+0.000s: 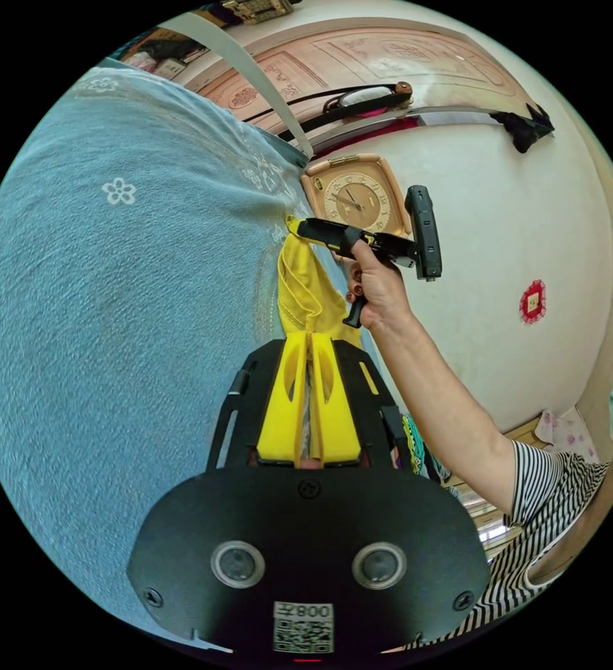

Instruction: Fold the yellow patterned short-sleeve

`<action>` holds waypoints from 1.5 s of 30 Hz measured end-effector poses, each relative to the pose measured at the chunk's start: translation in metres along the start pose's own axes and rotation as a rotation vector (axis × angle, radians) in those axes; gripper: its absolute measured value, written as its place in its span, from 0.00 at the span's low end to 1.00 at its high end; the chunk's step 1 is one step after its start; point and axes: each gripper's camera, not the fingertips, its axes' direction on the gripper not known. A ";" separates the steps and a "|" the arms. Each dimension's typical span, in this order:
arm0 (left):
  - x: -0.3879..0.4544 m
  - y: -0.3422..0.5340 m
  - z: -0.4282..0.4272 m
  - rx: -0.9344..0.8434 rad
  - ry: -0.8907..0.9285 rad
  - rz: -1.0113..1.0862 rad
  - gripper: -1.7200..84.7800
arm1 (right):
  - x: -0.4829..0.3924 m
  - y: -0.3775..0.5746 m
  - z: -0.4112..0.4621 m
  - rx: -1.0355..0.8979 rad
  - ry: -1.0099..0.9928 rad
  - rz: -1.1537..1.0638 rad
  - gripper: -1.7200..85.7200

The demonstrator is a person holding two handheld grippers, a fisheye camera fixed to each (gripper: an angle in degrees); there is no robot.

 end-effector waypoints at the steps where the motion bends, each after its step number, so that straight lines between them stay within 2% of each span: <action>1: 0.000 0.000 0.000 0.001 0.000 -0.001 0.03 | 0.010 -0.003 -0.002 0.001 -0.047 0.020 0.04; 7: 0.007 0.000 0.004 -0.004 0.018 0.046 0.03 | 0.081 0.005 -0.034 0.124 -0.327 0.152 0.04; 13: 0.050 0.002 0.014 -0.040 0.073 0.251 0.03 | 0.162 0.052 -0.073 0.265 -0.531 0.249 0.04; 18: 0.105 0.016 0.046 -0.181 0.001 0.483 0.03 | 0.219 0.116 -0.081 0.321 -0.616 0.379 0.04; 25: 0.131 0.039 0.099 -0.400 -0.086 0.593 0.04 | 0.275 0.193 -0.035 0.260 -0.747 0.600 0.04; 30: 0.137 0.045 0.126 -0.505 -0.140 0.611 0.04 | 0.295 0.216 -0.024 0.234 -0.732 0.677 0.04; 37: 0.135 0.044 0.136 -0.552 -0.115 0.548 0.08 | 0.314 0.216 -0.046 0.234 -0.513 0.712 0.05; 43: 0.106 0.029 0.118 -0.352 -0.136 0.301 0.11 | 0.304 0.181 -0.063 0.274 -0.437 0.578 0.06; 45: 0.088 0.021 0.120 -0.296 -0.057 0.175 0.12 | 0.296 0.157 -0.063 0.255 -0.414 0.505 0.07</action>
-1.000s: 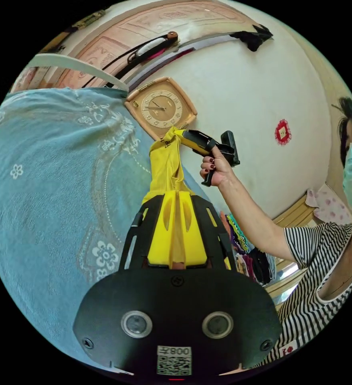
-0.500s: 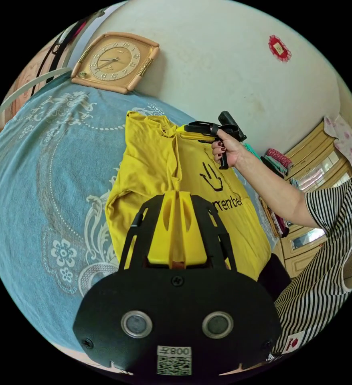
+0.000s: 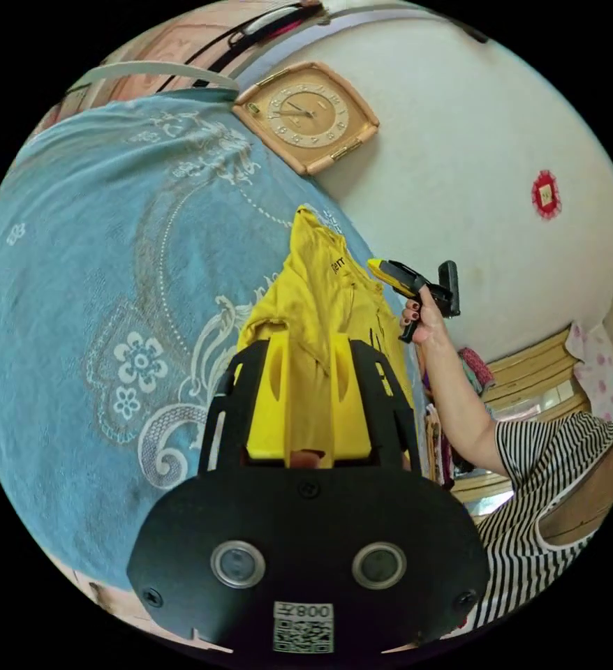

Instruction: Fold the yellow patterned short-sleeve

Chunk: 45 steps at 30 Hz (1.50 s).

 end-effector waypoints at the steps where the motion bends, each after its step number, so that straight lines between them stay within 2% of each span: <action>1: -0.003 -0.001 0.002 0.006 0.022 -0.018 0.12 | -0.011 -0.012 0.008 -0.016 0.008 -0.042 0.08; 6: -0.015 -0.008 0.016 0.027 0.026 -0.061 0.10 | -0.056 -0.065 0.046 -0.106 0.077 -0.221 0.09; 11: -0.021 -0.008 0.019 0.043 0.039 -0.059 0.08 | -0.094 -0.106 0.091 -0.226 0.286 -0.399 0.10; 18: -0.022 -0.011 0.023 0.023 0.014 -0.038 0.04 | -0.101 -0.123 0.126 -0.308 0.400 -0.426 0.07; 24: -0.021 -0.010 0.021 0.028 0.015 -0.023 0.02 | -0.093 -0.135 0.123 -0.316 0.351 -0.387 0.03; 32: -0.020 -0.006 0.013 0.048 0.022 -0.010 0.02 | -0.055 -0.155 0.089 -0.223 0.050 -0.204 0.03; 45: -0.013 0.009 -0.019 0.184 0.004 -0.007 0.02 | -0.028 -0.162 0.079 -0.168 -0.052 -0.114 0.03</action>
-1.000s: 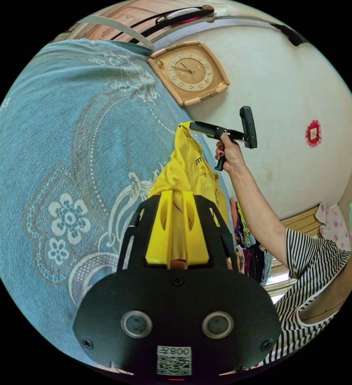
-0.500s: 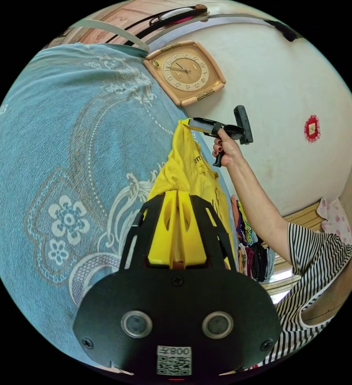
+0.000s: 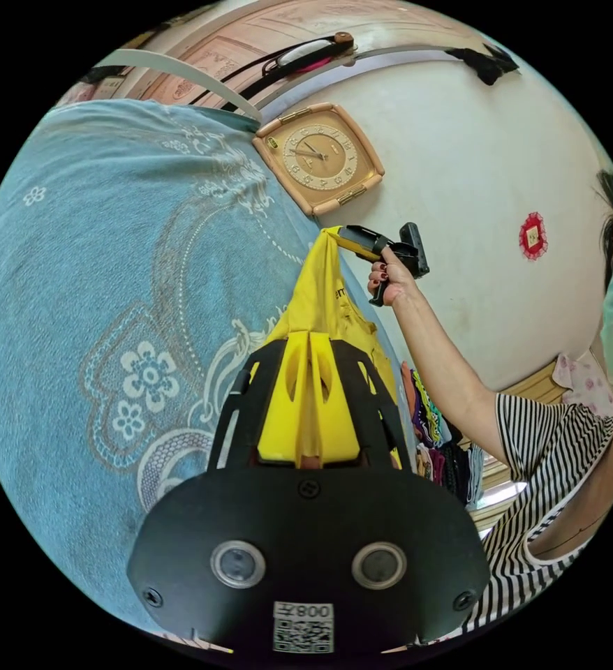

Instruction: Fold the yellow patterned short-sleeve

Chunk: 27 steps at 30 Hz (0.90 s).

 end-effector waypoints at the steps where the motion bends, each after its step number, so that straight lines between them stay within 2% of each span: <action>1: 0.001 0.000 -0.001 0.006 -0.003 0.002 0.02 | 0.000 -0.001 0.002 -0.005 0.003 -0.001 0.03; 8: 0.003 0.005 -0.015 0.064 -0.012 -0.005 0.02 | 0.000 -0.006 0.024 -0.041 0.033 -0.008 0.03; 13: 0.005 0.006 -0.017 0.039 -0.016 -0.017 0.02 | 0.008 -0.001 0.045 -0.102 0.054 0.018 0.03; 22: 0.015 0.010 -0.027 0.053 -0.005 -0.015 0.02 | 0.011 0.034 0.016 0.037 0.050 0.072 0.03; 27: 0.024 0.018 -0.045 0.143 0.032 -0.012 0.02 | -0.007 0.079 -0.002 0.088 0.063 0.017 0.02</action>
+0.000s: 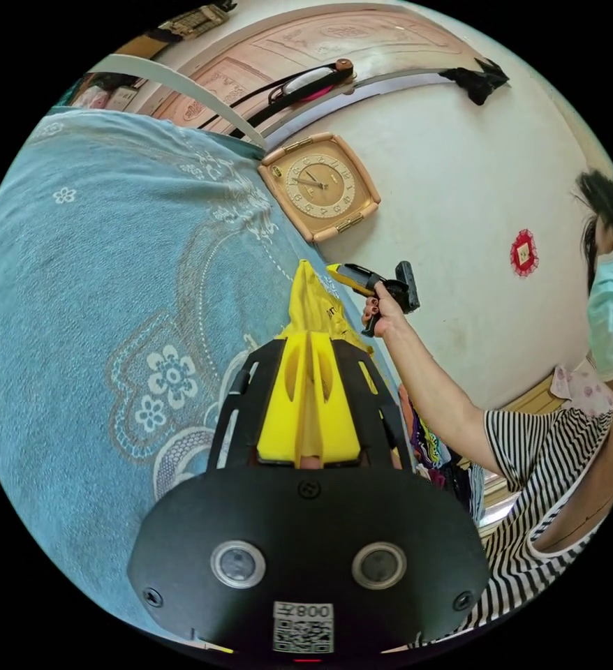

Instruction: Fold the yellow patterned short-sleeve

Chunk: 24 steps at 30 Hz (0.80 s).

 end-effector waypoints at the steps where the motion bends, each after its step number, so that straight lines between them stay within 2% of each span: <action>1: 0.002 0.001 -0.003 0.017 0.002 0.006 0.02 | -0.009 0.014 -0.003 0.006 -0.005 -0.041 0.02; 4: 0.022 0.001 -0.007 0.043 -0.006 0.076 0.02 | -0.032 0.043 0.001 -0.010 -0.012 -0.118 0.02; 6: 0.039 -0.003 0.000 -0.005 -0.006 0.138 0.02 | -0.047 0.054 0.012 -0.057 0.035 -0.174 0.02; 8: 0.046 -0.004 0.011 -0.079 -0.047 0.155 0.02 | -0.067 0.062 0.029 -0.105 0.176 -0.234 0.02; 13: 0.039 -0.004 0.030 -0.211 -0.105 0.057 0.02 | -0.093 0.076 0.058 -0.151 0.358 -0.334 0.02; 21: 0.069 0.001 0.021 -0.177 -0.080 0.143 0.02 | -0.107 0.122 0.045 -0.100 0.324 -0.316 0.02; 24: 0.077 0.003 0.033 -0.271 -0.142 0.171 0.02 | -0.109 0.139 0.059 -0.147 0.355 -0.321 0.02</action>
